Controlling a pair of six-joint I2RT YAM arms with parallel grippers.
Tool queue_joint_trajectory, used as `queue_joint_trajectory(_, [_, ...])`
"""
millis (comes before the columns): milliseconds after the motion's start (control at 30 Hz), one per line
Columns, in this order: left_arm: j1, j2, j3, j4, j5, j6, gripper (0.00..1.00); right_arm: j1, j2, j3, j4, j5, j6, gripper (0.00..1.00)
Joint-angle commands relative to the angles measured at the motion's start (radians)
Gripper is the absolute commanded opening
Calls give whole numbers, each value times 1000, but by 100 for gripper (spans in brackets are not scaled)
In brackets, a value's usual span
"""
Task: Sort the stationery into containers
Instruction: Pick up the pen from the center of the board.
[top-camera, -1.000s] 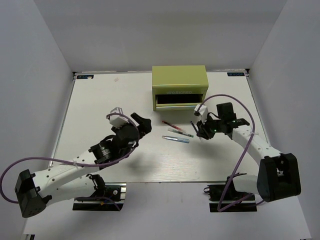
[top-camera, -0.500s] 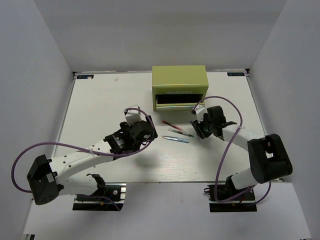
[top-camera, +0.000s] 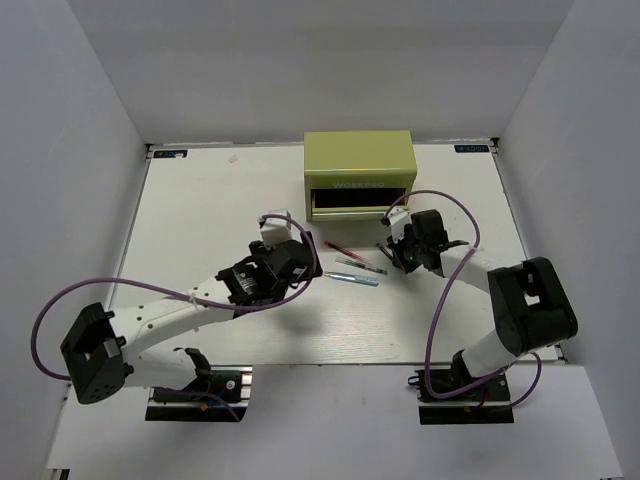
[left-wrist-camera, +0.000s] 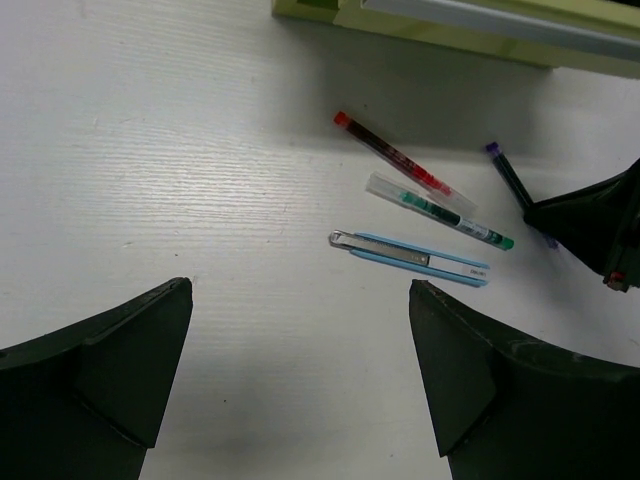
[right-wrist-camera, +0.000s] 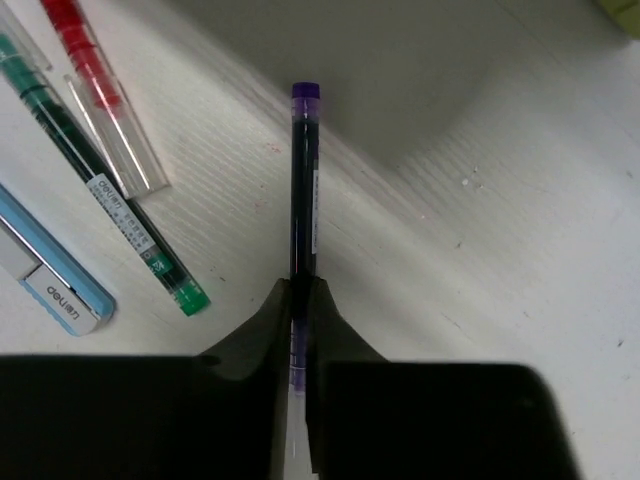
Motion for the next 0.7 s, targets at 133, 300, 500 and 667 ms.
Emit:
queue_joint_trajectory(133, [2, 72, 50, 55, 102, 91, 100, -3, -134, -33, -130, -58, -125, 0])
queue_joint_trajectory(300, [2, 90, 39, 129, 210, 229, 100, -3, -341, 50, -368, -333, -442, 0])
queue_joint_trajectory(500, [2, 91, 39, 119, 222, 281, 100, 3, -366, 246, -520, -490, -676, 0])
queue_joint_trajectory(667, [2, 80, 17, 119, 231, 281, 100, 3, -234, 459, -468, -451, -665, 0])
